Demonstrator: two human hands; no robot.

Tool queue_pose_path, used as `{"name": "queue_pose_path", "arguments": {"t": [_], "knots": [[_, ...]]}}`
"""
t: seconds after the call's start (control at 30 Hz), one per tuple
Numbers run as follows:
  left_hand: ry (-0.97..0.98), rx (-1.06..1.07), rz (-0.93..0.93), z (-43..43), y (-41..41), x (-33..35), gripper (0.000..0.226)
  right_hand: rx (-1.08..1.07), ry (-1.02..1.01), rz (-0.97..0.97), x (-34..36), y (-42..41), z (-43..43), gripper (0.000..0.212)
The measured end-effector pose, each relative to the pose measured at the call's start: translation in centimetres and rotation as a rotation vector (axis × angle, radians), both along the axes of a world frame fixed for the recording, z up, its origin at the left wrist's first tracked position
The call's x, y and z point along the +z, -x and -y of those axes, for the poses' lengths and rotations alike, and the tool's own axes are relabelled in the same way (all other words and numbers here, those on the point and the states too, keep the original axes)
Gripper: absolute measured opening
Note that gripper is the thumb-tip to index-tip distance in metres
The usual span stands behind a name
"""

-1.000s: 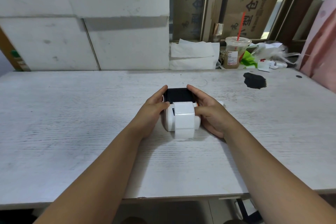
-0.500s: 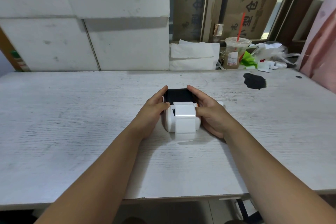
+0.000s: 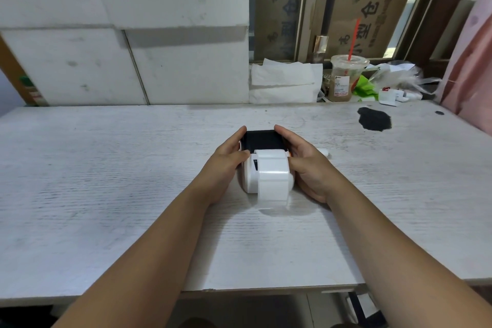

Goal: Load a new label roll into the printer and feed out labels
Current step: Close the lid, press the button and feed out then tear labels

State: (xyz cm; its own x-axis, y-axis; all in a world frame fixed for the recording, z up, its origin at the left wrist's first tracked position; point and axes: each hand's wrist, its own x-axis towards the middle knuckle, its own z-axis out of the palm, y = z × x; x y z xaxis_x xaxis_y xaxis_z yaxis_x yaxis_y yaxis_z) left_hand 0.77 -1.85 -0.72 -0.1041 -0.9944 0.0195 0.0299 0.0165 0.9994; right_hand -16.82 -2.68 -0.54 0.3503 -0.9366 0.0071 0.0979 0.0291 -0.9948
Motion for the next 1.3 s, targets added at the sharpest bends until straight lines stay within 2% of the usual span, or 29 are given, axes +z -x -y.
{"name": "queue_pose_path", "arguments": {"t": [1.3], "knots": [[0.022, -0.009, 0.076, -0.05, -0.02, -0.10, 0.064, 0.005, -0.053, 0.092, 0.09, 0.23, 0.05, 0.070]]}}
